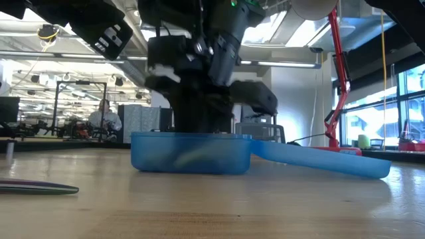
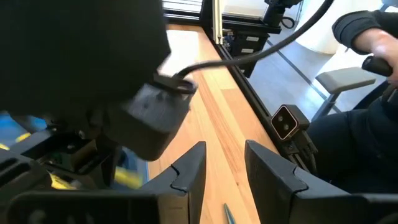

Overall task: Pick & place school supplies into a supply box
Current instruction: Put the black pen into the blue supply box, then put the purple scissors into the blue supply box

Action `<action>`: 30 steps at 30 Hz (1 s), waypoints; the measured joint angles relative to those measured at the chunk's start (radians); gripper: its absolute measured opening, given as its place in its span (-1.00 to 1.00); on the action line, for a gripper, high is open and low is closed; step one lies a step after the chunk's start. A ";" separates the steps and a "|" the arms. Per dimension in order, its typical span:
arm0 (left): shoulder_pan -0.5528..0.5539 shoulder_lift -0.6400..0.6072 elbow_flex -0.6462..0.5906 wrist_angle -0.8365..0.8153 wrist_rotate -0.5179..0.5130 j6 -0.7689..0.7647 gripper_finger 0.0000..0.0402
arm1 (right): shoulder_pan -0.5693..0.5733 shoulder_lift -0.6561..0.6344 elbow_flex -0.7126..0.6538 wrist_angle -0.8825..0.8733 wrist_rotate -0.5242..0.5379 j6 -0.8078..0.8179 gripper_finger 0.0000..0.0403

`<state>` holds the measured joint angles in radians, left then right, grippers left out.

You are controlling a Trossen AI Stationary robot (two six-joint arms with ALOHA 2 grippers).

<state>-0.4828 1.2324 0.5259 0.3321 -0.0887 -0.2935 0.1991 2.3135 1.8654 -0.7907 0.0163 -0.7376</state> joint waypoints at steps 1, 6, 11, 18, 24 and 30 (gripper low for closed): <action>0.000 0.000 0.000 0.000 0.000 0.000 -0.48 | 0.000 0.001 -0.008 0.000 0.003 0.000 -0.71; 0.000 0.000 0.000 0.000 0.000 0.000 -0.50 | 0.000 0.000 -0.022 0.012 0.003 0.000 -0.71; 0.000 0.000 0.000 0.000 0.000 0.000 -0.50 | 0.000 0.000 -0.022 0.019 0.012 0.000 -0.71; 0.000 0.000 0.000 0.000 0.000 0.000 -0.50 | 0.000 0.000 -0.022 0.016 0.017 0.002 -0.53; 0.000 0.000 0.000 0.000 0.000 0.000 -0.49 | 0.009 -0.001 -0.022 0.006 0.104 0.008 -0.29; 0.000 0.000 0.000 0.000 0.000 0.000 -0.48 | 0.022 -0.019 0.005 -0.043 0.157 0.057 -0.18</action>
<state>-0.4828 1.2324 0.5259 0.3322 -0.0887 -0.2932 0.2211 2.2941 1.8706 -0.8336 0.1732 -0.6805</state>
